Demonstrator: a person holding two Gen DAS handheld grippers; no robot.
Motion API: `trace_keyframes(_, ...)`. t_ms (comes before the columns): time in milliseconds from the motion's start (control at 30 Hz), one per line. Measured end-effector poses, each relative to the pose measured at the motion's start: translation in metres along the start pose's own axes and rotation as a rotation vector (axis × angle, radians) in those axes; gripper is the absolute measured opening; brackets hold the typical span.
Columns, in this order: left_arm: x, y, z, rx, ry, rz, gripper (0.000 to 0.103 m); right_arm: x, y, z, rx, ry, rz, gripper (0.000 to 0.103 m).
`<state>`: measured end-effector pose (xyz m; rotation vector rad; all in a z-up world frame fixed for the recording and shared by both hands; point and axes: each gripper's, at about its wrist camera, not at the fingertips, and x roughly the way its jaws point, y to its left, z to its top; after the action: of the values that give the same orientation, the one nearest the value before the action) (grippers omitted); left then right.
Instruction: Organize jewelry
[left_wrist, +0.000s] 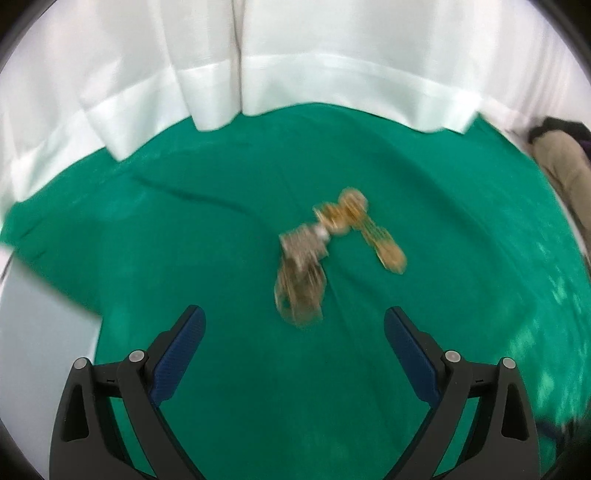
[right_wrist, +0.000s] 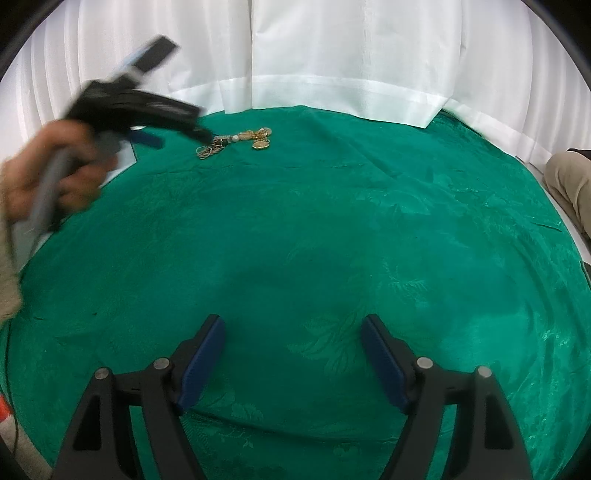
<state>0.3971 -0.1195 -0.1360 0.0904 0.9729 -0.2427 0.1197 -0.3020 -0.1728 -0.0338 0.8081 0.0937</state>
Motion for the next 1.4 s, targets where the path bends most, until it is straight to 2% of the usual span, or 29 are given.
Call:
trace_keyframes(133, 0.03, 0.003, 0.017, -0.041, -0.01, -0.003, 0.088, 0.001, 0.0, 0.0, 0.001, 0.0, 0.005, 0.08)
trace_keyframes(167, 0.036, 0.002, 0.017, -0.037, -0.01, 0.004, 0.08, 0.001, 0.0, 0.0, 0.001, 0.0, 0.005, 0.08)
trace_keyframes(200, 0.038, 0.001, 0.017, -0.031, -0.02, 0.015, 0.077, 0.001, -0.001, 0.0, 0.001, 0.0, 0.005, 0.08)
trace_keyframes(233, 0.036, -0.002, 0.015, -0.017, -0.056, 0.034, 0.062, 0.001, 0.0, 0.0, 0.001, 0.001, 0.005, 0.08)
trace_keyframes(267, 0.035, -0.002, 0.013, -0.01, -0.08, 0.019, 0.038, 0.001, 0.0, 0.0, 0.001, 0.0, 0.005, 0.081)
trace_keyframes(333, 0.029, -0.001, 0.009, -0.026, -0.095, -0.015, 0.033, 0.001, 0.0, 0.0, 0.001, 0.001, 0.006, 0.081)
trace_keyframes(533, -0.015, 0.017, -0.027, -0.112, -0.102, -0.077, 0.033, 0.001, 0.0, 0.0, 0.004, 0.0, 0.011, 0.082)
trace_keyframes(733, -0.084, 0.042, -0.093, -0.141, -0.085, -0.116, 0.033, 0.002, 0.0, 0.001, 0.004, 0.001, 0.01, 0.082)
trace_keyframes(900, -0.131, 0.059, -0.16, -0.174, -0.055, -0.118, 0.033, 0.003, 0.001, 0.0, -0.001, 0.003, 0.005, 0.082)
trace_keyframes(1033, -0.156, 0.068, -0.202, -0.18, -0.056, -0.092, 0.033, 0.004, 0.003, 0.0, -0.006, 0.003, -0.001, 0.082)
trace_keyframes(1200, -0.145, 0.08, -0.212, -0.197, -0.067, -0.079, 0.035, 0.005, 0.003, 0.0, -0.009, 0.004, -0.007, 0.082)
trace_keyframes(1233, -0.139, 0.08, -0.21, -0.198, -0.063, -0.067, 0.037, 0.005, 0.002, 0.0, -0.009, 0.004, -0.007, 0.082)
trace_keyframes(1300, -0.132, 0.079, -0.211, -0.19, -0.061, -0.059, 0.055, 0.005, 0.002, 0.0, -0.008, 0.004, -0.007, 0.082)
trace_keyframes(1333, -0.129, 0.078, -0.212, -0.181, -0.057, -0.053, 0.068, 0.005, 0.003, 0.0, -0.009, 0.004, -0.008, 0.082)
trace_keyframes(1400, -0.126, 0.074, -0.215, -0.15, -0.067, -0.014, 0.072, 0.004, 0.002, 0.0, -0.01, 0.005, -0.009, 0.082)
